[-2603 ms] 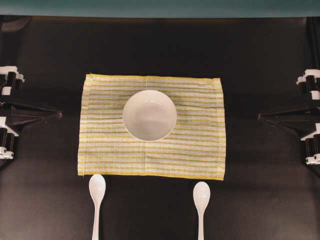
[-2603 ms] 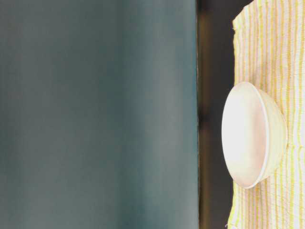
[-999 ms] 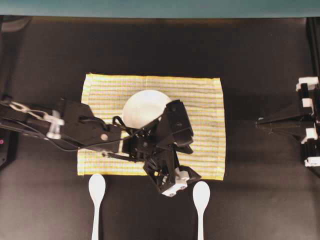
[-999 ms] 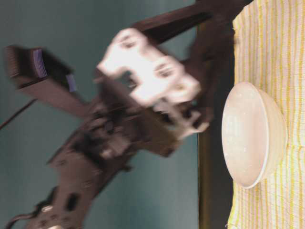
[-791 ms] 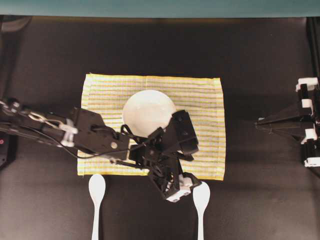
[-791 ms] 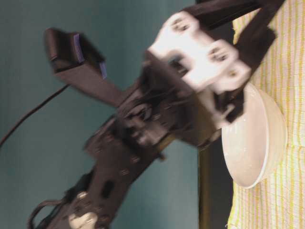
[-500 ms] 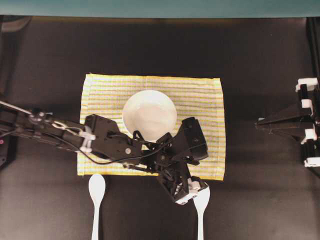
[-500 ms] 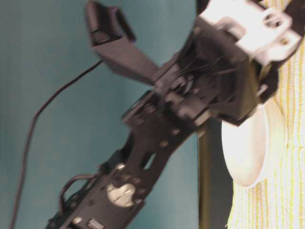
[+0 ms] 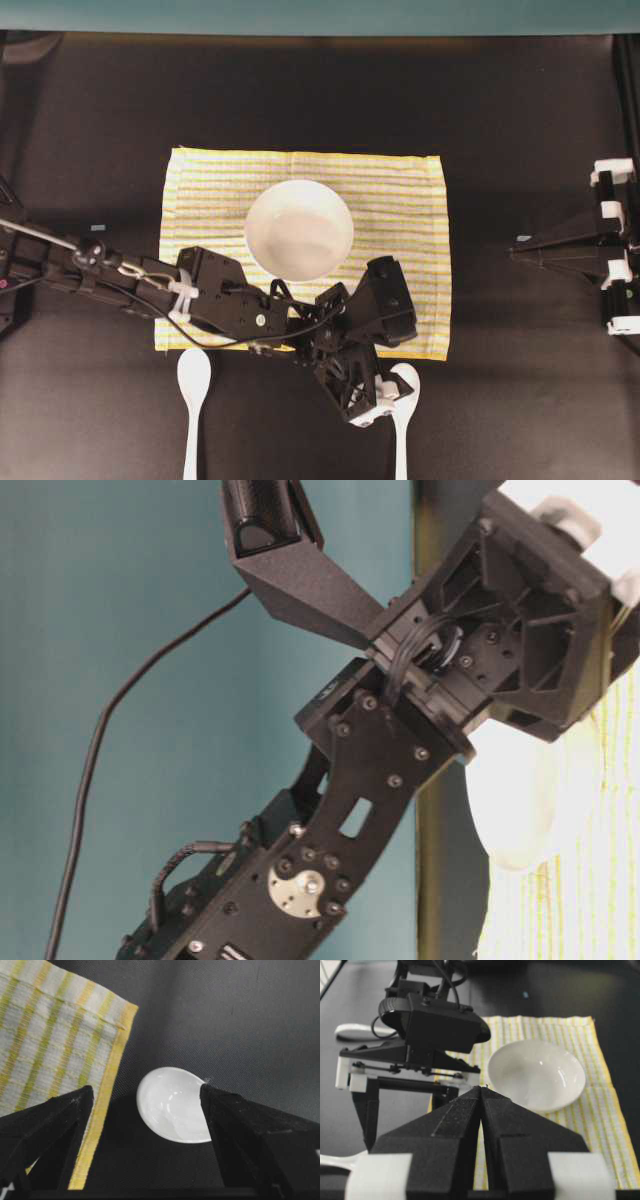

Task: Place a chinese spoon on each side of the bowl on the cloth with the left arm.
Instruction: 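Lower the left gripper and grasp the right spoon's handle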

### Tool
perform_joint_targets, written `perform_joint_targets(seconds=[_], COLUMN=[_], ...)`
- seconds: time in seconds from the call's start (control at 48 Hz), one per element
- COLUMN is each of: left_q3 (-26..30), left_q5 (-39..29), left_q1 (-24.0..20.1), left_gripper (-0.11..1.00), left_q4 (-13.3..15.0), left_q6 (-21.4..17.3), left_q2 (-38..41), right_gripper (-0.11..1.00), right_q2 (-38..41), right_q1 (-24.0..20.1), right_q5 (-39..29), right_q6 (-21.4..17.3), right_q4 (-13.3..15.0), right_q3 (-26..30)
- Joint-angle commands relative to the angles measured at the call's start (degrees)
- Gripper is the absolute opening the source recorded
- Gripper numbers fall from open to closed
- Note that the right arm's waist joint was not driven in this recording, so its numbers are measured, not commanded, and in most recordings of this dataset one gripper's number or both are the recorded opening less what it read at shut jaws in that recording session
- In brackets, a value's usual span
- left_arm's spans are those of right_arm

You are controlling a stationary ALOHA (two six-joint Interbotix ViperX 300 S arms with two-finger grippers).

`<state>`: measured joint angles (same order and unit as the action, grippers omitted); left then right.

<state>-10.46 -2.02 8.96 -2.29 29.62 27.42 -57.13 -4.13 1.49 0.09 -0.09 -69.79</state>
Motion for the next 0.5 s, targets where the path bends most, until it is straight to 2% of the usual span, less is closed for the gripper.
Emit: perform_joint_targets(seconds=[0.0,0.479], left_q3=[0.8,0.2], left_q5=[1.1,2.2], left_q1=[0.0,0.1], left_gripper=[0.81,0.71], left_q4=[-0.2,-0.2], left_q6=[0.1,0.1], left_q2=[0.3,1.1], right_gripper=[0.0,0.0], right_q2=[0.3,0.3], right_q1=[0.0,0.0], right_q5=[0.4,0.4], right_q6=[-0.3,-0.3], right_q4=[-0.1,-0.1], right_q3=[0.3,0.3])
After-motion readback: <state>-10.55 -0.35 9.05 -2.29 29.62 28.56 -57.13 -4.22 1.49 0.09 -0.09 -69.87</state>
